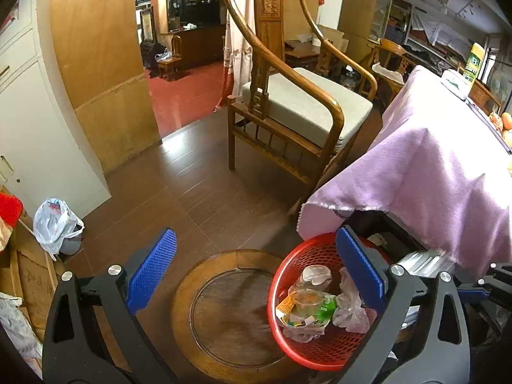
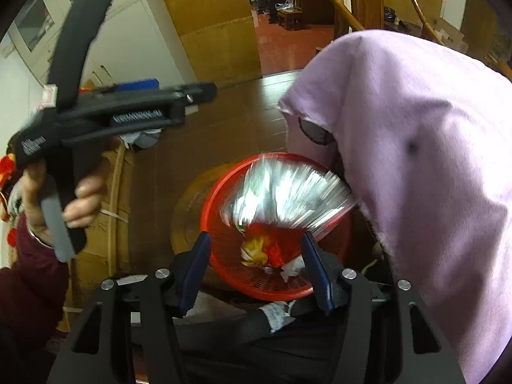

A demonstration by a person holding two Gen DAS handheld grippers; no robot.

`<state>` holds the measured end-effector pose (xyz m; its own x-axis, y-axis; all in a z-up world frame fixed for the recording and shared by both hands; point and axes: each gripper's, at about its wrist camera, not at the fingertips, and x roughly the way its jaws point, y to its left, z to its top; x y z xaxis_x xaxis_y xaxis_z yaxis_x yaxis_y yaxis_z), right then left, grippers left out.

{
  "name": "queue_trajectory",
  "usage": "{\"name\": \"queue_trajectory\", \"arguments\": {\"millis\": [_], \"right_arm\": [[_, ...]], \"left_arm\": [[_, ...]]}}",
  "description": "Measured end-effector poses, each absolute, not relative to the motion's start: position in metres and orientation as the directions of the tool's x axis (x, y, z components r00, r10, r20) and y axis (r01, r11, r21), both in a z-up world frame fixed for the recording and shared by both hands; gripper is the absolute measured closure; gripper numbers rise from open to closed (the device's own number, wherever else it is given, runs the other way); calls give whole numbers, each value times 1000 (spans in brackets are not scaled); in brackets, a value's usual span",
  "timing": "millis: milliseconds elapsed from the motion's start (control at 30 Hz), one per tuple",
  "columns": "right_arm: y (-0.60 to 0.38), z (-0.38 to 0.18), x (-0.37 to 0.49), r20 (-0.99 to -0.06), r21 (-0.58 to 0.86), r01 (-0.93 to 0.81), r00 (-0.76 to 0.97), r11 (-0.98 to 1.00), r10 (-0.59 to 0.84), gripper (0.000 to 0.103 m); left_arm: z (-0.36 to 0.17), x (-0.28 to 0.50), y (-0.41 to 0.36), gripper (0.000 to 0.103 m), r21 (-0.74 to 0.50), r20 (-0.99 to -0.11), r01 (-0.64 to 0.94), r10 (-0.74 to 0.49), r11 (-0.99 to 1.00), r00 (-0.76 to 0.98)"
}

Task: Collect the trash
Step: 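Carry both items over the red wastebasket and open both tools to drop them, then return both tools from the wastebasket to the table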

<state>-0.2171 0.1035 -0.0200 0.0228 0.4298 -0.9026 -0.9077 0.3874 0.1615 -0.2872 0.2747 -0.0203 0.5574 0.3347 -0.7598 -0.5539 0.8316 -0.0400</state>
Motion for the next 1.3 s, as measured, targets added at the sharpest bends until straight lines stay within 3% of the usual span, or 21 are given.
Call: {"name": "queue_trajectory", "arguments": {"millis": [333,767,1033,1300], "right_arm": [[72,27,-203,-841,161,-871,124,464,526,45],[-52,87,-166,-690,173,-741,379,649,616,24],[-175,103,-155,-600,163,-564,595,810,535,13],[-294,82,-118,-596,169,-326,718,930,360,11]], "left_arm": [[-8,-281,256,7,-40,-745,-517,319,855,585],[36,-260,177,7,5,-691,-383,280,924,667],[55,-227,90,7,63,-679,-211,197,975,708],[57,-163,-1,7,87,-694,-14,71,996,716]]}}
